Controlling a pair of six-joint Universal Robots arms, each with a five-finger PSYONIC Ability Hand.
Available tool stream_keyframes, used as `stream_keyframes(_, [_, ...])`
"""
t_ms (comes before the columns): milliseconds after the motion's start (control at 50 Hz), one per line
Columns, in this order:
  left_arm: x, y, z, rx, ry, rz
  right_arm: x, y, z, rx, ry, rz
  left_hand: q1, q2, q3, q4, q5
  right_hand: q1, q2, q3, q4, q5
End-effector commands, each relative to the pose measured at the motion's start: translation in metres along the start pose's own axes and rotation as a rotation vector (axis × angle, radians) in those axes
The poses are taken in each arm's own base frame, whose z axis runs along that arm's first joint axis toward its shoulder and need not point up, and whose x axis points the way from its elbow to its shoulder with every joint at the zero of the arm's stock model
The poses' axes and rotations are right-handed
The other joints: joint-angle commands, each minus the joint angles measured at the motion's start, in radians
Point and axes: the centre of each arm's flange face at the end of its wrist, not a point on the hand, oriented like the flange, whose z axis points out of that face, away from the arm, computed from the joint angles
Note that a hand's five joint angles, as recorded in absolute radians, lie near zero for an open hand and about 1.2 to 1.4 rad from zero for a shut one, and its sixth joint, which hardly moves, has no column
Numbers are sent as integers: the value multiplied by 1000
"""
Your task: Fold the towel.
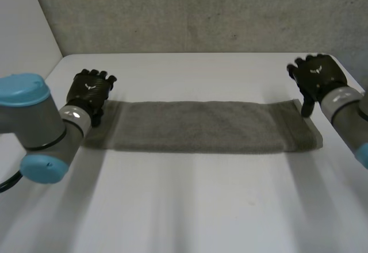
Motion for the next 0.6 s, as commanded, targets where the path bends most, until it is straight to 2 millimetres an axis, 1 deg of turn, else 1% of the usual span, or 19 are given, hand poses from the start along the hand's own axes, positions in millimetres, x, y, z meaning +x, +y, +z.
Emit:
stream_keyframes(20, [1, -2, -32, 7, 47, -122, -5, 38, -23, -174, -142, 77, 10, 13, 13, 14, -18, 6, -5, -1, -18, 1])
stream_keyframes(40, [1, -2, -32, 7, 47, -123, -5, 38, -23, -174, -142, 77, 10, 13, 13, 14, -18, 6, -5, -1, -18, 1])
stream_keyframes(80, [3, 2, -38, 26, 84, -178, -3, 51, -25, -198, -163, 125, 13, 16, 16, 16, -15, 23, 12, 17, -1, 18])
stream_keyframes(120, [3, 4, -38, 33, 90, -196, 0, 58, -23, -204, -163, 152, 19, 22, 22, 22, -9, 32, 21, 25, 8, 27])
stream_keyframes(140, [3, 4, -38, 34, 90, -196, 0, 58, -23, -204, -163, 152, 19, 22, 22, 22, -9, 32, 21, 26, 8, 27])
stream_keyframes(180, [1, 7, -37, 44, 80, -205, -2, 72, -17, -210, -178, 187, 19, 22, 22, 22, -9, 55, 45, 49, 32, 50])
stream_keyframes(200, [1, 7, -37, 44, 80, -205, -2, 72, -17, -210, -178, 187, 19, 22, 22, 22, -9, 55, 45, 49, 32, 51])
stream_keyframes(240, [-2, 8, -35, 43, 72, -209, -7, 83, -10, -212, -186, 194, 19, 22, 22, 22, -9, 91, 80, 84, 67, 86])
stream_keyframes(300, [-4, 9, -35, 40, 67, -210, -8, 86, -8, -215, -184, 186, 19, 22, 22, 22, -9, 126, 115, 119, 102, 121])
stream_keyframes(340, [-7, 11, -34, 37, 57, -212, -6, 88, -5, -215, -178, 185, 19, 22, 22, 22, -9, 225, 215, 219, 202, 220])
stream_keyframes(420, [-9, 11, -34, 37, 52, -212, -4, 93, -1, -217, -170, 187, 19, 22, 22, 22, -9, 302, 291, 296, 279, 297])
stream_keyframes(460, [-9, 11, -34, 35, 52, -212, -6, 101, 3, -234, -172, 194, 19, 22, 22, 22, -9, 445, 434, 439, 422, 440])
stream_keyframes(480, [-9, 11, -34, 35, 52, -212, -6, 101, 3, -234, -172, 194, 19, 22, 22, 22, -9, 446, 435, 439, 422, 441])
stream_keyframes(500, [-8, 11, -35, 34, 54, -212, -4, 103, 5, -237, -167, 196, 19, 22, 22, 22, -9, 574, 563, 567, 550, 569])
stream_keyframes(520, [-8, 11, -35, 34, 54, -212, -4, 103, 5, -237, -167, 196, 19, 22, 22, 22, -9, 575, 564, 569, 552, 570])
stream_keyframes(540, [-8, 12, -35, 33, 55, -212, -2, 104, 7, -236, -162, 194, 19, 22, 22, 22, -9, 819, 809, 813, 796, 814])
stream_keyframes(560, [-7, 12, -36, 31, 57, -213, 1, 105, 8, -239, -149, 193, 19, 22, 22, 22, -9, 1164, 1153, 1157, 1140, 1159])
stream_keyframes(580, [-7, 12, -36, 31, 57, -213, 1, 105, 8, -239, -149, 193, 19, 22, 22, 22, -9, 1167, 1156, 1161, 1144, 1162])
stream_keyframes(600, [-7, 13, -36, 26, 59, -213, 7, 106, 10, -243, -125, 192, 19, 22, 22, 22, -9, 1167, 1156, 1161, 1144, 1162])
